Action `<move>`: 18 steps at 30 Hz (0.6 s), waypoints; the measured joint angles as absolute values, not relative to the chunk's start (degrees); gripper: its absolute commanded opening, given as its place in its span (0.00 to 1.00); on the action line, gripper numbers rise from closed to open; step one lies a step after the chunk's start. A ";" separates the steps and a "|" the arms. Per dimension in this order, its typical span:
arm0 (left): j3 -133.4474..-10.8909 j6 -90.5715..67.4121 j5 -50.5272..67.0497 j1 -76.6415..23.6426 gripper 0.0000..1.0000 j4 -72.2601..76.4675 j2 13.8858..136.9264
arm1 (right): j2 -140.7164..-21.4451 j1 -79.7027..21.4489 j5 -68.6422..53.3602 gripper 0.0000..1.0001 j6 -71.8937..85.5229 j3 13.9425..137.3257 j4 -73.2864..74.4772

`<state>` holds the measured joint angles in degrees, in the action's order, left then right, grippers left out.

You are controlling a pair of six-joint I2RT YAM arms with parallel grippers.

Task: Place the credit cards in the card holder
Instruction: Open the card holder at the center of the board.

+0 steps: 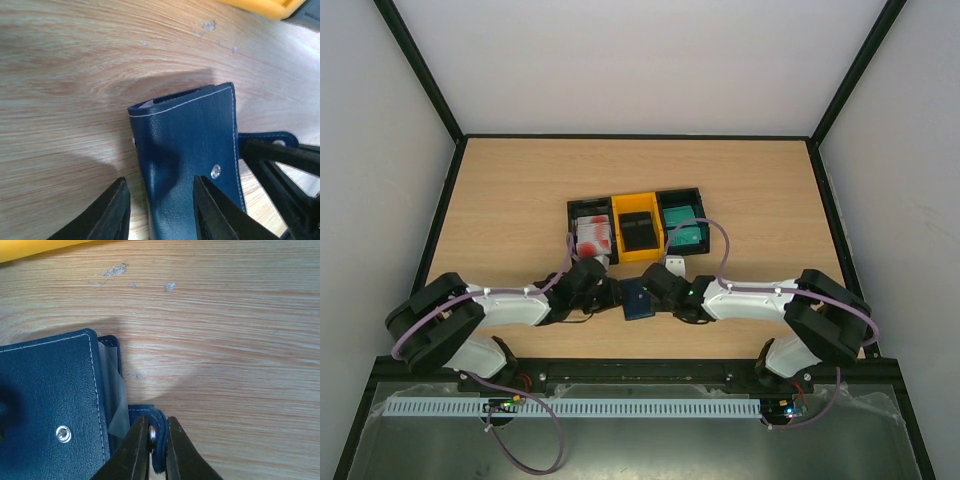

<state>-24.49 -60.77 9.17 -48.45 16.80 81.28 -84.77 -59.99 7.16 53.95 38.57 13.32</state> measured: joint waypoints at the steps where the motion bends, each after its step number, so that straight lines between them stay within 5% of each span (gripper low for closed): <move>1: -24.49 -60.80 8.93 -48.45 0.49 16.53 81.28 | -85.01 -59.99 7.09 0.02 53.65 38.57 12.91; 12: -24.62 -58.65 7.46 -47.53 0.99 13.19 75.50 | -81.08 -59.99 6.59 0.02 52.45 39.33 13.72; 18: -24.64 -57.84 8.88 -46.83 1.00 12.69 70.87 | -77.69 -59.99 4.40 0.02 51.75 42.00 14.55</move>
